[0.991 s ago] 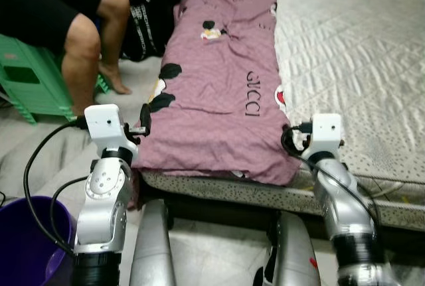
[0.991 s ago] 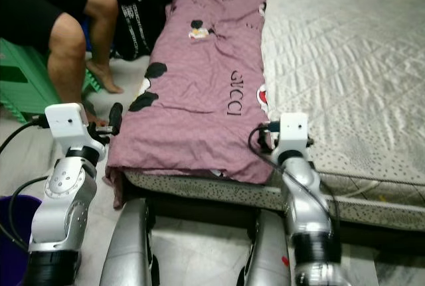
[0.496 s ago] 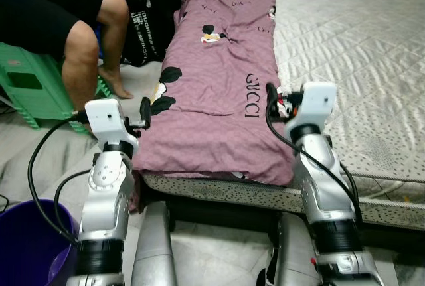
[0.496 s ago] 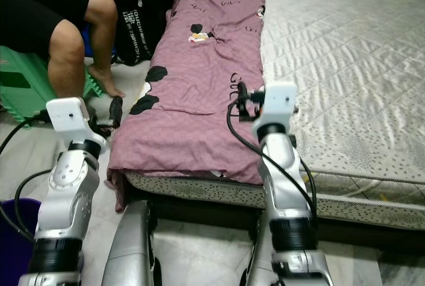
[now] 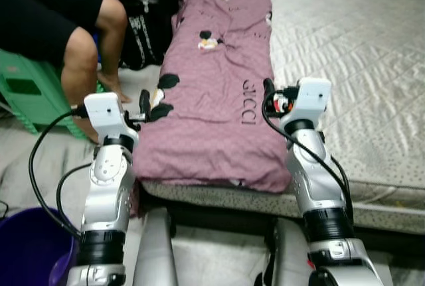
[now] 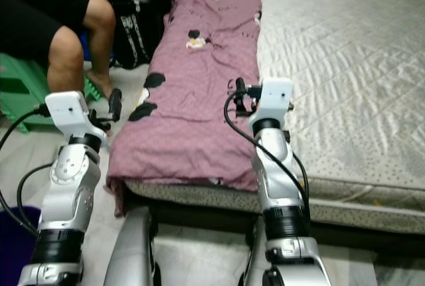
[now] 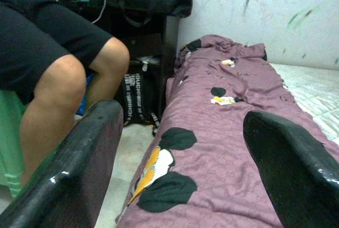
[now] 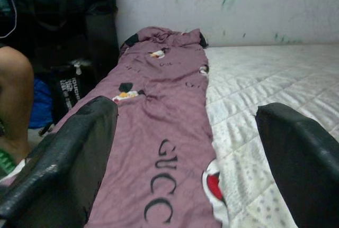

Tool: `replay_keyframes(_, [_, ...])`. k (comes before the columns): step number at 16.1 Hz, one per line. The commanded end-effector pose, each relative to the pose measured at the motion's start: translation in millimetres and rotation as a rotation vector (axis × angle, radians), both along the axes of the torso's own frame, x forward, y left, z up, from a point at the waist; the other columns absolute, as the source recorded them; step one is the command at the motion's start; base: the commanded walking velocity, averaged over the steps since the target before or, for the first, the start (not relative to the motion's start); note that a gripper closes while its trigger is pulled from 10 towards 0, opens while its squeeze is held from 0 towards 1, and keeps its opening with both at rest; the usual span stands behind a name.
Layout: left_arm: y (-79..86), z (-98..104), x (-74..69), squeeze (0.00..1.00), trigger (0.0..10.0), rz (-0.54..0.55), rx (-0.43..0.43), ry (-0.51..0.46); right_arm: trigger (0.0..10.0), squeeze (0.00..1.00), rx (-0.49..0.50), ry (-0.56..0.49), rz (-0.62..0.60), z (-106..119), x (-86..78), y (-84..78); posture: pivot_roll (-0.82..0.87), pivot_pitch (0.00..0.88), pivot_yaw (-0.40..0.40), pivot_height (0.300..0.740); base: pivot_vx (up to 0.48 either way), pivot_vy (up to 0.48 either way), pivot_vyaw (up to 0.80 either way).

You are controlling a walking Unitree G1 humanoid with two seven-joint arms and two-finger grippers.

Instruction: Clean up the room

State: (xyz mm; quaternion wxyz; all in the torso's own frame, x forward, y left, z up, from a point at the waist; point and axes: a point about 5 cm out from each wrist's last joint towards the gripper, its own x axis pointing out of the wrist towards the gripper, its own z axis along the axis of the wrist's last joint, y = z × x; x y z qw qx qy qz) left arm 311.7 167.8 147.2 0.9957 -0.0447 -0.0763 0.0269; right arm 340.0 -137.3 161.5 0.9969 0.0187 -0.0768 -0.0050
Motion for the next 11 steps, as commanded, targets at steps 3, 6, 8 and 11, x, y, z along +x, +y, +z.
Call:
replay_keyframes(3, [0.1,0.1,2.8,0.00,10.0,0.006,0.003,-0.002,10.0,0.00,0.000,-0.021,-0.003,4.6,4.4,0.7,0.04,0.000,0.047,0.661,0.000,0.000,0.00])
replay_keyframes(6, [-2.3,3.1,4.9,0.00,10.0,-0.009,0.030,-0.022,10.0,0.00,0.000,-0.026,-0.010,3.8,4.8,-0.5,0.04,0.000,0.051,0.698,0.000,0.000,0.00])
replay_keyframes(8, [-2.1,3.3,5.8,0.00,10.0,0.005,0.044,-0.024,10.0,0.00,0.002,-0.023,-0.014,2.1,5.0,-0.7,0.04,0.000,0.051,0.716,0.000,0.000,0.00])
replay_keyframes(11, [-0.9,0.8,6.7,0.00,10.0,0.033,0.060,-0.008,10.0,0.00,-0.001,-0.020,0.003,0.0,4.8,3.5,0.04,0.000,0.050,0.716,0.000,0.000,0.00])
